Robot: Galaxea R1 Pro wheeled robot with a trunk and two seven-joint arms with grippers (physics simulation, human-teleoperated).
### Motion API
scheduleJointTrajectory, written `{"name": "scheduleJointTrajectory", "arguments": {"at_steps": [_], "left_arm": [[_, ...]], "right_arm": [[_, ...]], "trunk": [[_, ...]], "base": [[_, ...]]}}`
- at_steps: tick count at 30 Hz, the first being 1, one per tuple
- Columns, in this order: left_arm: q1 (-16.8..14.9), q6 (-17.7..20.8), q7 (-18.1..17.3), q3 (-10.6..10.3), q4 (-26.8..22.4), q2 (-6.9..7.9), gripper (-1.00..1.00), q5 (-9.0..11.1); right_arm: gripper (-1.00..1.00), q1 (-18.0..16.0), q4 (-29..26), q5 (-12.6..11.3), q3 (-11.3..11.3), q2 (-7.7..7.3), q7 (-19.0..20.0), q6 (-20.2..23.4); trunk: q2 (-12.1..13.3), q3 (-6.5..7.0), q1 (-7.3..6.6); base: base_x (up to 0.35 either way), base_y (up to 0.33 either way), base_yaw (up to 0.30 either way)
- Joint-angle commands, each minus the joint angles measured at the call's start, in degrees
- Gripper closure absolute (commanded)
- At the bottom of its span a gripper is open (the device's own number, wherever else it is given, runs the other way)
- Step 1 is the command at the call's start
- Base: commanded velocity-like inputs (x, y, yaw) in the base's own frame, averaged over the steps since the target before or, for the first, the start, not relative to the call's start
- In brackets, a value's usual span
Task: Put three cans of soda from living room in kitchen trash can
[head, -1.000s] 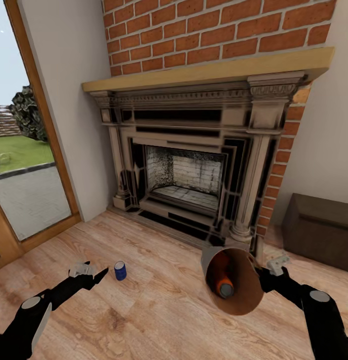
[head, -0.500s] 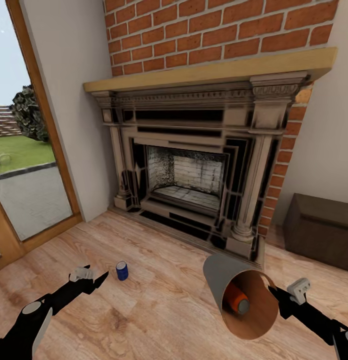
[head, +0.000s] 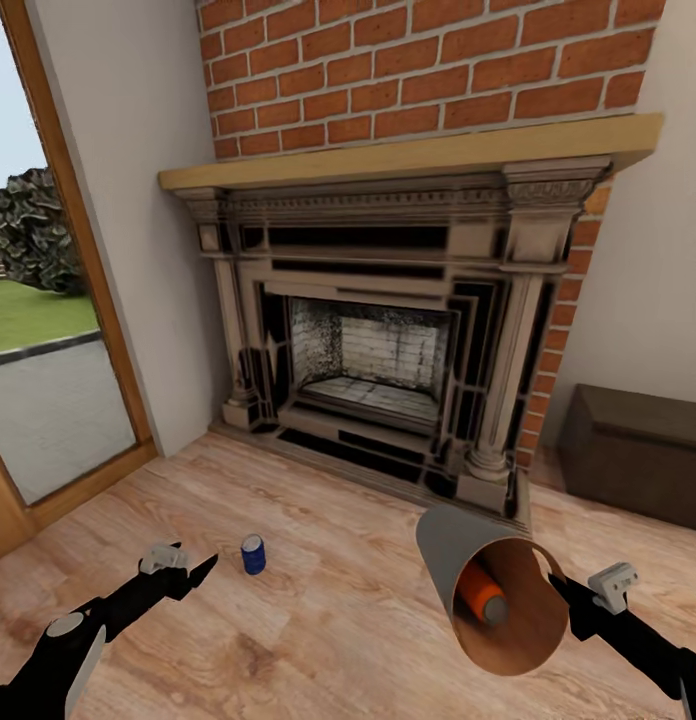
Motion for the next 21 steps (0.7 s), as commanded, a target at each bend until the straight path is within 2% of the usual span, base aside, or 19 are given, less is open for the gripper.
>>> {"name": "scheduleJointTrajectory", "arguments": {"at_steps": [1,6,11,16,21], "left_arm": [[0.00,-0.01,-0.01,0.00,0.25,0.00,-1.00,0.01],[0.00,-0.01,-0.03,-0.01,0.61,0.00,-1.00,0.02],[-0.04,-0.01,0.00,0.06,0.67,0.00,-1.00,0.02],[-0.02,-0.01,0.00,0.08,0.68,0.00,-1.00,0.02],[0.01,-0.02,0.00,0.08,0.68,0.00,-1.00,0.08]], "right_arm": [[1.00,-0.03,-0.07,-0.59,-0.05,0.00,0.43,0.24],[1.00,-0.03,-0.07,-0.60,-0.14,0.14,0.32,0.31],[1.00,-0.03,-0.09,-0.57,-0.05,0.28,0.32,0.68],[1.00,-0.03,-0.09,-0.60,-0.15,-0.07,1.89,5.04],[1.00,-0.03,-0.07,-0.60,-0.21,-0.09,2.57,6.12]], "trunk": [[0.00,0.08,0.00],[0.00,0.38,0.00],[0.00,0.39,0.00],[0.00,0.06,0.00],[0.00,-0.35,0.00]], "base": [[0.104,0.313,-0.185],[0.126,0.312,-0.170],[0.141,0.285,-0.044],[0.144,0.202,-0.021],[0.112,0.104,-0.094]]}}
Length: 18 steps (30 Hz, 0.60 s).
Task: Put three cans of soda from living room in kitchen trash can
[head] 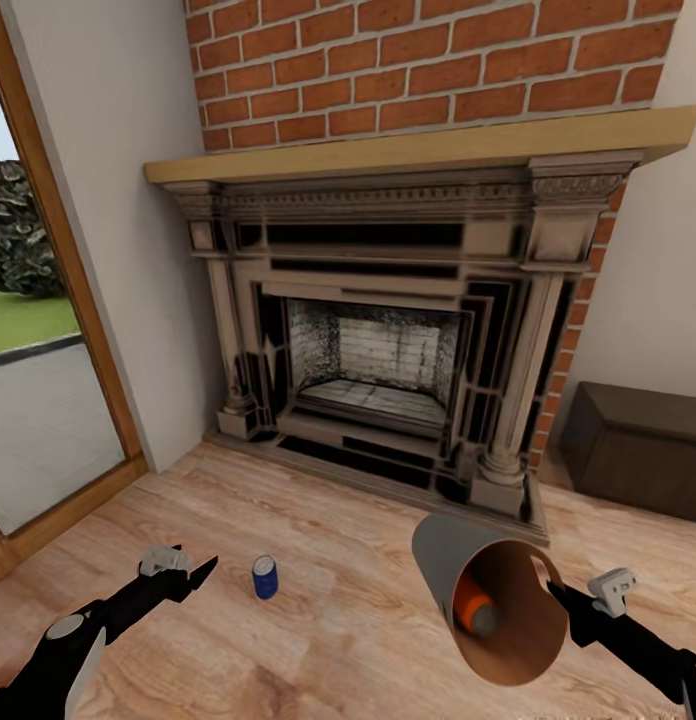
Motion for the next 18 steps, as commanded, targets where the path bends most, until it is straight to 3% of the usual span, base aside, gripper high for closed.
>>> {"name": "scheduleJointTrajectory", "arguments": {"at_steps": [1,18], "left_arm": [[0.00,-0.02,0.02,0.00,0.00,0.00,-1.00,0.01],[-0.01,-0.10,-0.03,0.00,0.00,0.00,-1.00,0.03]], "right_arm": [[1.00,-0.04,-0.08,-0.63,-0.02,0.01,0.42,0.27],[1.00,-0.04,-0.08,-1.40,0.02,0.35,0.25,0.42]], "trunk": [[-0.01,-0.07,-0.01],[-0.01,-1.01,-0.01]], "base": [[0.023,0.021,-0.127],[0.049,0.011,-0.094]]}}
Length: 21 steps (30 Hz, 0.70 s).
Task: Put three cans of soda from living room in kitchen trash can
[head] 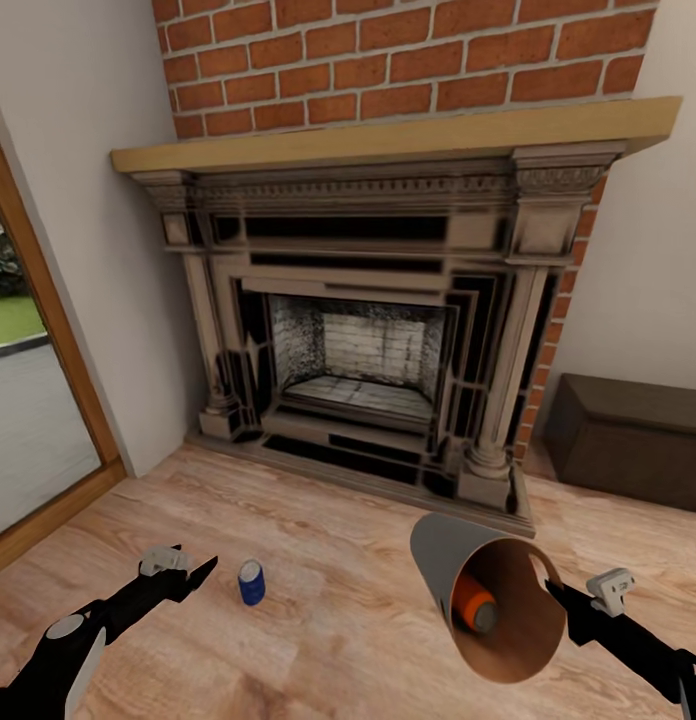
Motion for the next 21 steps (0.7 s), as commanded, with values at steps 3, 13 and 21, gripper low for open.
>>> {"name": "scheduleJointTrajectory", "arguments": {"at_steps": [3,13,21], "left_arm": [[0.00,0.00,0.00,0.00,0.01,0.00,-1.00,-0.02],[0.01,0.01,0.01,0.00,0.01,0.00,-1.00,-0.09],[-0.01,-0.01,0.03,0.00,0.01,0.00,-1.00,-0.09]], "right_arm": [[1.00,-0.03,-0.08,-0.59,-0.06,-0.08,0.47,0.20],[1.00,-0.03,-0.08,-0.62,-0.12,-0.24,0.48,0.27],[1.00,-0.03,-0.03,-0.62,-0.12,-0.25,0.47,0.27]], "trunk": [[-0.01,-0.12,-0.01],[-0.01,-0.32,-0.01],[-0.01,-0.33,-0.01]], "base": [[0.203,0.156,-0.174],[0.239,0.220,-0.218],[0.247,0.234,-0.234]]}}
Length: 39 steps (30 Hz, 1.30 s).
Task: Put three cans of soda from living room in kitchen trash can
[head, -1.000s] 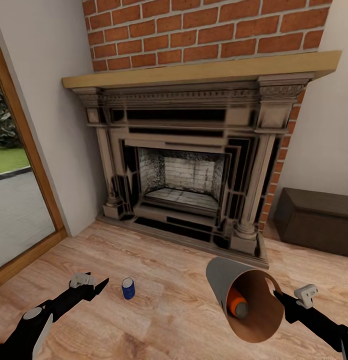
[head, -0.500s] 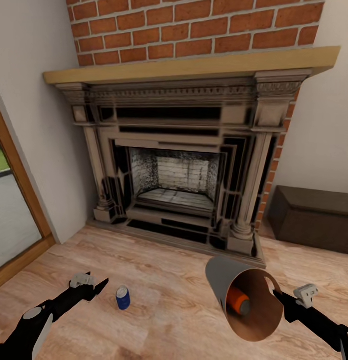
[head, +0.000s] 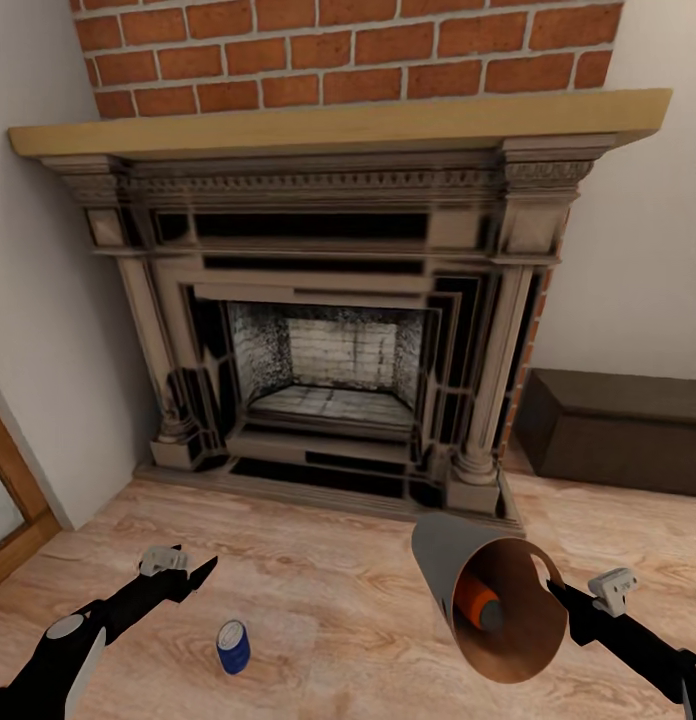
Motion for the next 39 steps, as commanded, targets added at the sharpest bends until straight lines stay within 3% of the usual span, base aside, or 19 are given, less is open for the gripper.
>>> {"name": "scheduleJointTrajectory", "arguments": {"at_steps": [1,26,30,32,39], "left_arm": [[0.01,0.00,0.02,0.00,0.00,0.00,-1.00,0.00],[0.02,0.11,-0.09,-0.16,0.19,0.00,-1.00,-0.31],[-0.07,0.91,-0.03,-0.24,3.90,-0.02,-1.00,-0.46],[-0.16,2.75,0.05,-0.25,5.64,-0.05,-1.00,-0.42],[-0.75,21.32,1.01,-0.25,3.71,-0.10,-1.00,-0.09]], "right_arm": [[1.00,-0.03,-0.05,-0.51,-0.03,0.01,0.38,0.21],[1.00,-0.03,-0.02,-0.51,0.01,0.29,0.08,0.21],[1.00,-0.03,-0.02,-0.51,-0.02,0.24,0.18,0.16],[1.00,-0.03,-0.02,-0.49,0.02,0.30,0.09,0.14],[1.00,-0.03,-0.14,-0.42,0.20,0.60,0.23,0.50]], "trunk": [[0.00,0.01,0.00],[0.00,-0.21,0.00],[0.00,-0.24,0.00],[0.00,-0.25,0.00],[0.00,-0.25,0.00]], "base": [[0.248,0.231,-0.235],[0.143,0.169,-0.150],[0.083,0.163,-0.108],[0.026,0.051,-0.033],[0.007,0.013,-0.008]]}}
